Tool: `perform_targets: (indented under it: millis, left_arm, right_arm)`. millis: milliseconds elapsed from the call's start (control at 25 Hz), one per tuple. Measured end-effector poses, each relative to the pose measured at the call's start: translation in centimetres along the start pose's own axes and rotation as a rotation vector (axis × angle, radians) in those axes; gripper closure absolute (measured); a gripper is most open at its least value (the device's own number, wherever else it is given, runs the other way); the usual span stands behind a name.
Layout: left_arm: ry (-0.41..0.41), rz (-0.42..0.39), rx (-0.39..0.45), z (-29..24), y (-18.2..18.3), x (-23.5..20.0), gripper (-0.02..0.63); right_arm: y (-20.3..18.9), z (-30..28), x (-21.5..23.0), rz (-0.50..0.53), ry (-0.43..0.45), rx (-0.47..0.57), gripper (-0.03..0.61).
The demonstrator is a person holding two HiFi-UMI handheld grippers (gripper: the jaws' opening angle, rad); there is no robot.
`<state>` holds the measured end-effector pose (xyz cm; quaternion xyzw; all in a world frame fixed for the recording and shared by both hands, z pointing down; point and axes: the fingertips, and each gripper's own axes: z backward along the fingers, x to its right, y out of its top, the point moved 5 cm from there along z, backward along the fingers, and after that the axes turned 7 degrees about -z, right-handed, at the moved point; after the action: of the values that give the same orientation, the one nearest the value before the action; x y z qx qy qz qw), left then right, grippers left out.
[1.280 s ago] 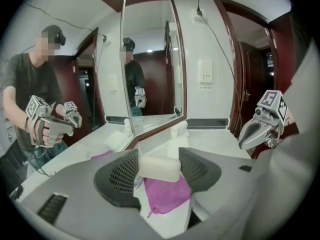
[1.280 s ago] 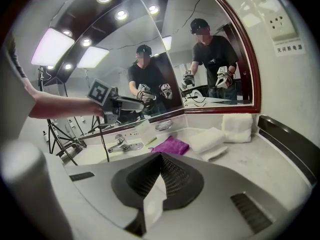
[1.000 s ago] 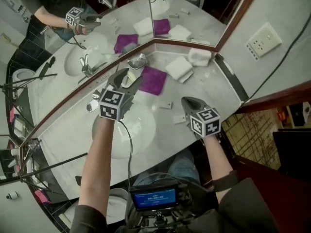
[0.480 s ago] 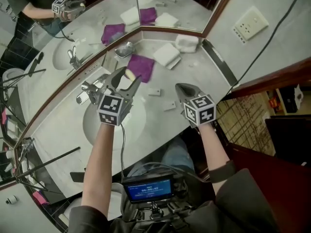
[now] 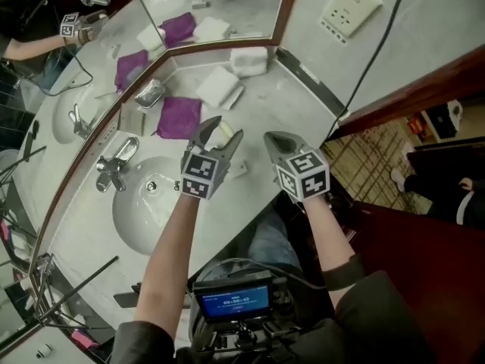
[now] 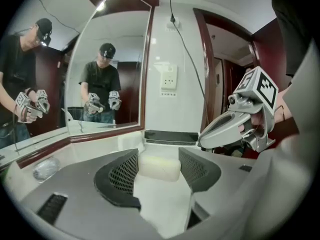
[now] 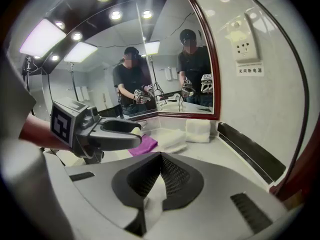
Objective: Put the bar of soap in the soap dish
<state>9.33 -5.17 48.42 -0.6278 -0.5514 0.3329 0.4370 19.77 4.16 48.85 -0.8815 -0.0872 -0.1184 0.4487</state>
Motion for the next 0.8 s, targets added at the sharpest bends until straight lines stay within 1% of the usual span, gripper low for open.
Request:
perform_targets:
  millis: [160, 480, 600, 720, 800]
  left_arm:
    - [-0.068, -0.017, -0.039, -5.6, -1.3, 1.9, 0.367]
    - [-0.152, -0.039, -0.166, -14.4, -6.5, 4.2, 0.367]
    - [-0.163, -0.038, -0.213, -16.4, -8.4, 4.7, 0.367]
    - [-0.174, -0.062, -0.260, -17.4, -9.5, 4.8, 0.365]
    - [-0.166, -0.068, -0.286, -17.7, -10.1, 4.6, 0.362]
  right_arm:
    - [-0.6, 1.0, 2.7, -0.029, -0.029, -0.003, 0.572]
    - [-1.0, 2.7, 6.7, -0.060, -0.072, -0.002, 0.572]
    - [-1.3, 3.1, 7.6, -0.078, -0.082, -0.001, 0.572]
    - [-1.5, 3.4, 8.3, -0.087, -0.089, -0.003, 0.572]
    - [-1.6, 3.4, 8.6, -0.090, -0.092, -0.005, 0.572]
